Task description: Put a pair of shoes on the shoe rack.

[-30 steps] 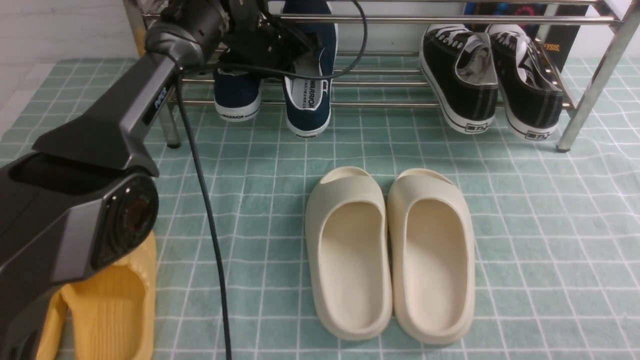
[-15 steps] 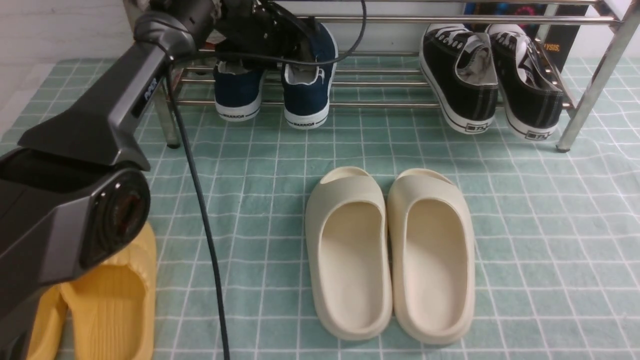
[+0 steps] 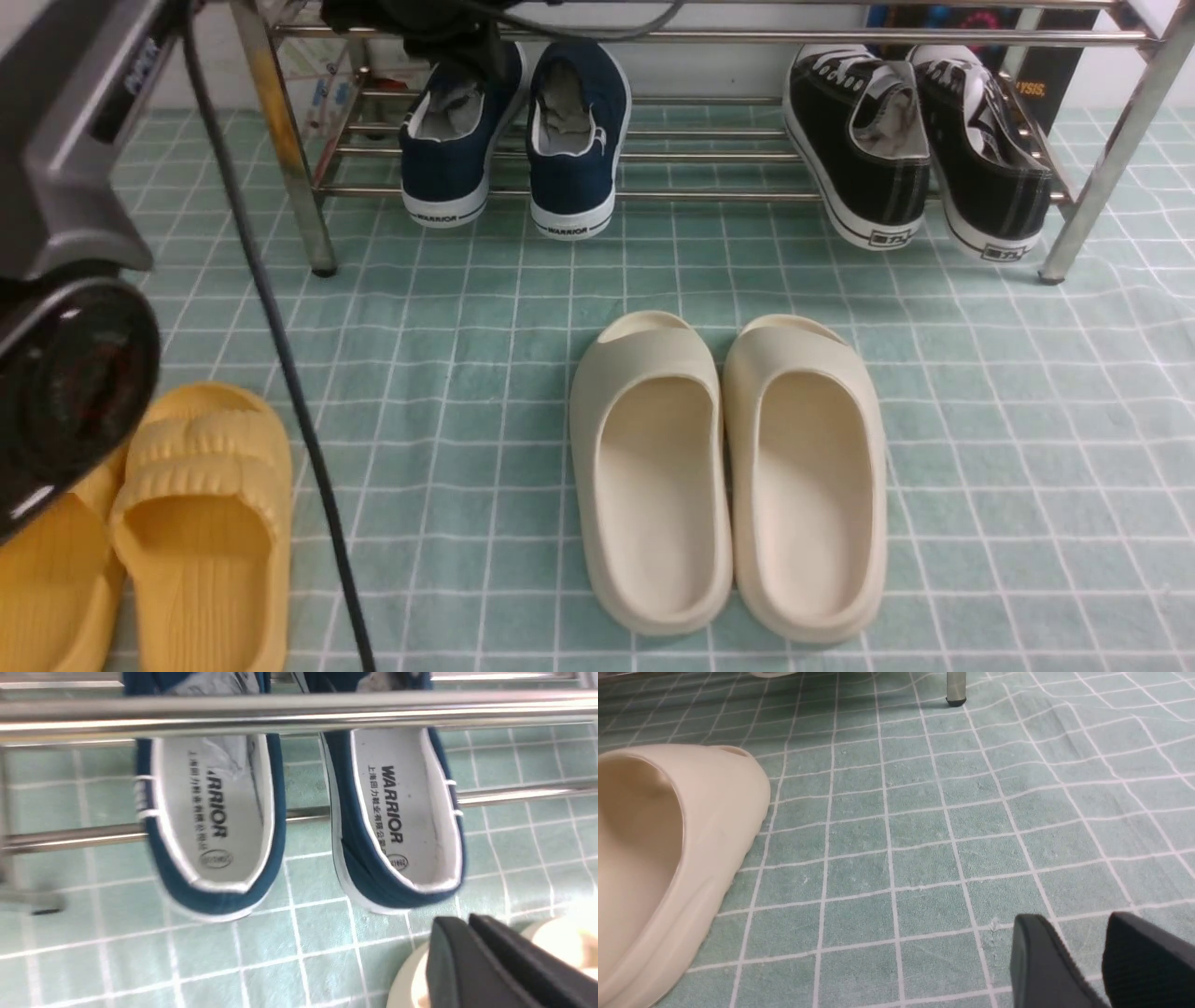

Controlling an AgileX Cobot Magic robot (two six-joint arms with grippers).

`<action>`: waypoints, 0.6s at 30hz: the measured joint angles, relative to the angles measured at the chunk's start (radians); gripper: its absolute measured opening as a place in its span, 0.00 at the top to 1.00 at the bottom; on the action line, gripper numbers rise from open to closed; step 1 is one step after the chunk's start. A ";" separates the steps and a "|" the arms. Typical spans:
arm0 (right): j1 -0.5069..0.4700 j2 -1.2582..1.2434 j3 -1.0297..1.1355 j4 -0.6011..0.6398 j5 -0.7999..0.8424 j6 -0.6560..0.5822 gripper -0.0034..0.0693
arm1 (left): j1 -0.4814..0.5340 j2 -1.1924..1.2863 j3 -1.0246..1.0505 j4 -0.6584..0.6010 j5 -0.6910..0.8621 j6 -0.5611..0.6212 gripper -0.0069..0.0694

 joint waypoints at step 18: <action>0.000 0.000 0.000 0.000 0.000 0.000 0.62 | 0.000 -0.917 1.077 0.325 -0.134 -0.157 0.93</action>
